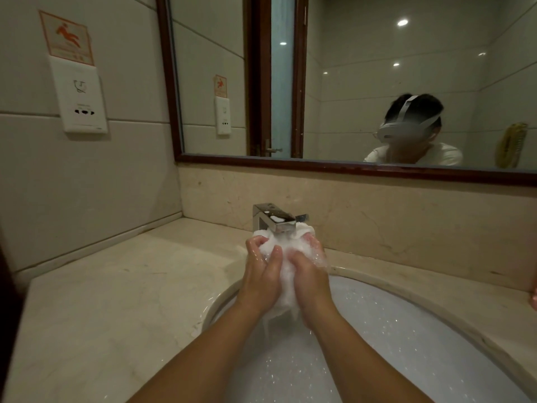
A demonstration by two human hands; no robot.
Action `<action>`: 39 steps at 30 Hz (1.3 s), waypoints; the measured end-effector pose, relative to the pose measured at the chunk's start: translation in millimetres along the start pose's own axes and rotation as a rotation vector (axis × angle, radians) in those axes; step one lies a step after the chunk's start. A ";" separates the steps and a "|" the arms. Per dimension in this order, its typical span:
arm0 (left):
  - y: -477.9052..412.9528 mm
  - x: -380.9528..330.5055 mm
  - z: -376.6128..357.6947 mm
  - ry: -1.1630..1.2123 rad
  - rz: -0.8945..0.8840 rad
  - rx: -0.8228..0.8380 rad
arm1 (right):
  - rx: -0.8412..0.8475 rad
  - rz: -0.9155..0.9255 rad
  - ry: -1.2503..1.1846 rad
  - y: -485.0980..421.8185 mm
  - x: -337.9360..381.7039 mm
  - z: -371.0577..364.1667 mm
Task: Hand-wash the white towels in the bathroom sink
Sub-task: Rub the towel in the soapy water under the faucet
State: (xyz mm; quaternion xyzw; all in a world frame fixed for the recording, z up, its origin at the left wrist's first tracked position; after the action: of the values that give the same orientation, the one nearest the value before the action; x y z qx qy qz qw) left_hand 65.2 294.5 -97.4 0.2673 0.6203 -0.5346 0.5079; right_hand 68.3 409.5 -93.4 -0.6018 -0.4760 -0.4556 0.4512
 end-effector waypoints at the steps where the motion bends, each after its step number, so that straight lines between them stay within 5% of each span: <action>1: 0.6 0.2 0.4 -0.011 -0.008 -0.001 | 0.000 -0.002 0.017 2.6 0.0 -0.8; 39: -1.2 1.3 -3.7 -0.102 -0.088 0.038 | -0.035 -0.012 0.124 7.1 1.3 -3.3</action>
State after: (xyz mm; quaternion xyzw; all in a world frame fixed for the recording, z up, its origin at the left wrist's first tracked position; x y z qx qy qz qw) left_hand 62.4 297.4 -98.4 0.2216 0.5945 -0.5810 0.5098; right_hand 75.1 405.5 -92.3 -0.5773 -0.4429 -0.5030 0.4664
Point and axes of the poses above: each hand's wrist, its own y-axis away from the middle knuckle, its own z-axis out of the back of the hand, x = y × z, the point moved 4 cm from there along -y, towards the middle knuckle, and after that the axes turned 1 degree about -x, right-handed, at the moved point
